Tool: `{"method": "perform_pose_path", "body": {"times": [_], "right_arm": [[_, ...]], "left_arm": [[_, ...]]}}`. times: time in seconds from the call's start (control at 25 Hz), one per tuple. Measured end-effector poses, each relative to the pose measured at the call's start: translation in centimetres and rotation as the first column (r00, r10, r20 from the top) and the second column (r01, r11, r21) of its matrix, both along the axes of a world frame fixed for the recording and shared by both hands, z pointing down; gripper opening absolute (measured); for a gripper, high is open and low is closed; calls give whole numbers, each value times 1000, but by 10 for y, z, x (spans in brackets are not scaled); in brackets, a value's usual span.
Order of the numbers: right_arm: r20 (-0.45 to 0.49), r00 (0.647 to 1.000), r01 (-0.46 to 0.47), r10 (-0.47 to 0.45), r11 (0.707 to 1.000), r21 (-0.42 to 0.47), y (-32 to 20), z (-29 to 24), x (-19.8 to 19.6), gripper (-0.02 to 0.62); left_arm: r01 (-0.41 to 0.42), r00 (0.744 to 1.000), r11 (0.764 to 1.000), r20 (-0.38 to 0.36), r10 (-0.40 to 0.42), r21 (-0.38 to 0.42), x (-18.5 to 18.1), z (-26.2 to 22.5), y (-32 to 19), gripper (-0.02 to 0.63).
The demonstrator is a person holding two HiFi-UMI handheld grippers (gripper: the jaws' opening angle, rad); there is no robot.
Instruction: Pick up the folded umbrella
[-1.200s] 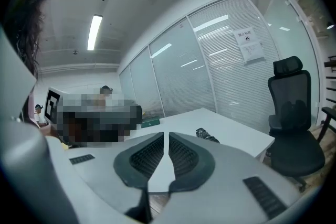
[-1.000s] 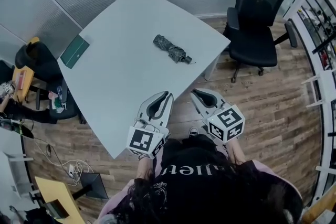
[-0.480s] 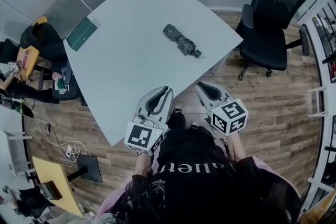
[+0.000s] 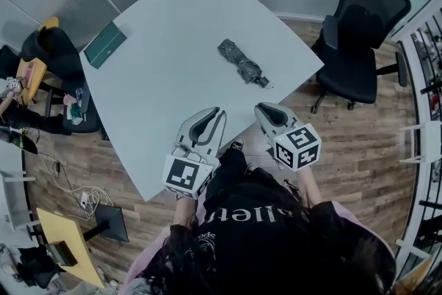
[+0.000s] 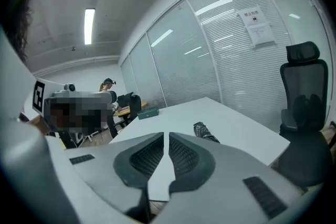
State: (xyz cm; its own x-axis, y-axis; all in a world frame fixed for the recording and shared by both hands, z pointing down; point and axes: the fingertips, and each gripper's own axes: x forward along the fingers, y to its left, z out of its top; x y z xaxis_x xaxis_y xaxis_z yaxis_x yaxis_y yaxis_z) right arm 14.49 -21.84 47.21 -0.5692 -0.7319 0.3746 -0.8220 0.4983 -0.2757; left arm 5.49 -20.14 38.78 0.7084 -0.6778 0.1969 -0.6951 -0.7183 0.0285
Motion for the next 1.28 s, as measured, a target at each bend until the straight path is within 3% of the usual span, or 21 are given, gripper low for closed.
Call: {"method": "perform_pose_path", "body": {"times": [0.76,1.08,1.28], "right_arm": [[-141,986,79,-86,995,-55,-131,31,-9,47],[-286,940,162,-188,980,-113,-189,69,-24,170],[-360,898,188,-253,960,-207,-213,117,-23,222]], "left_arm": [[98,995,994,-16,-99,-57,-41,24,-80,51],[128,991,988,-20,-130,-84,-61,36,-98,51],[131,991,987,-29,-134,-92,-64,42,-103,51]]}}
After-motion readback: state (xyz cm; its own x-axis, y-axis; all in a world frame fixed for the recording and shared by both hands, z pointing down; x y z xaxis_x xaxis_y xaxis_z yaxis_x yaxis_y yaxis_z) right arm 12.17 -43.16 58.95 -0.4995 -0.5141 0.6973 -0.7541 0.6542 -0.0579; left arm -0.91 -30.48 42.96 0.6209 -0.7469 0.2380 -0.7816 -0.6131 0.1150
